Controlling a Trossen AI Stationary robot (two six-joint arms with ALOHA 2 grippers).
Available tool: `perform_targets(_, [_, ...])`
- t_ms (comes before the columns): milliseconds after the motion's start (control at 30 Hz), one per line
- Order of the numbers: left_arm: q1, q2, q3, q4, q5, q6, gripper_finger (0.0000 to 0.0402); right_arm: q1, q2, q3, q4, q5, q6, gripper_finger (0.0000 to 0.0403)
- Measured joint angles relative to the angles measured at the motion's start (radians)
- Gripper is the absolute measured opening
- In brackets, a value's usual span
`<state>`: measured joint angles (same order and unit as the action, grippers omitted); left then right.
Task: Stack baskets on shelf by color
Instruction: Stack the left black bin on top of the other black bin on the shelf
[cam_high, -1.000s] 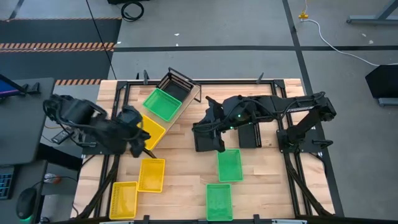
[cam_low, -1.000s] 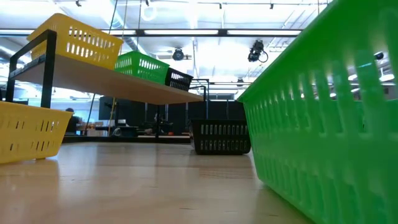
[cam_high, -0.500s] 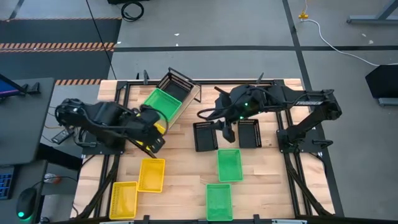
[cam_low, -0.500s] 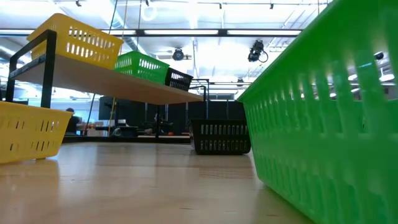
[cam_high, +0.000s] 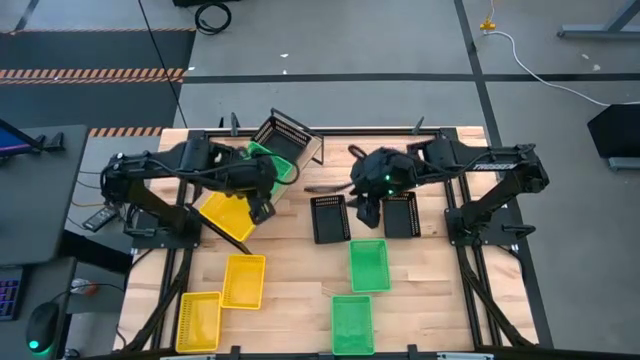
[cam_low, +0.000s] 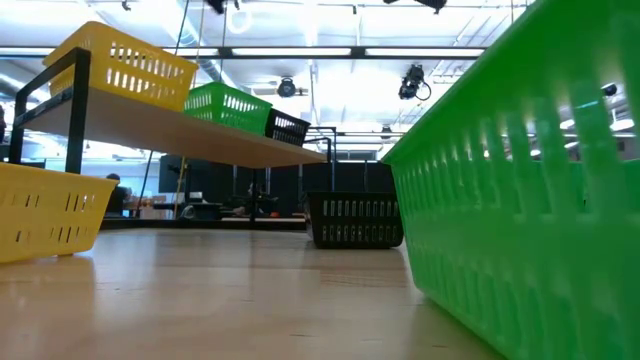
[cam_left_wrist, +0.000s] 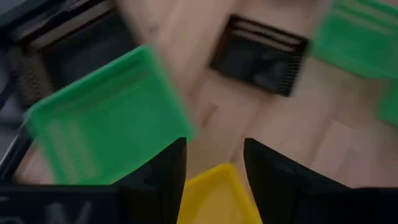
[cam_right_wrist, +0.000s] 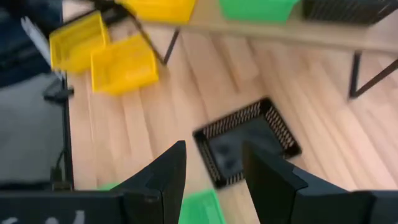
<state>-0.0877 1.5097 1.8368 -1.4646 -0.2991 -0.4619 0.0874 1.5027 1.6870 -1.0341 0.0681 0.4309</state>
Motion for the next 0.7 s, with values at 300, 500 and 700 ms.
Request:
perform_targets(300, [0.005, -0.003, 0.0, 0.184, 0.111, 0.194, 0.0151, 0.104, 0.003, -0.166, 0.029, 0.079, 0.084, 0.0193])
perform_targets(500, [0.037, -0.019, 0.0, 0.074, 0.119, 0.211, 0.0149, 0.131, 0.002, -0.341, 0.297, 0.141, 0.104, 0.0249])
perform_targets(700, [0.064, -0.07, 0.0, 0.081, 0.119, 0.184, 0.0148, 0.131, 0.003, -0.48, 0.443, 0.122, 0.053, 0.027])
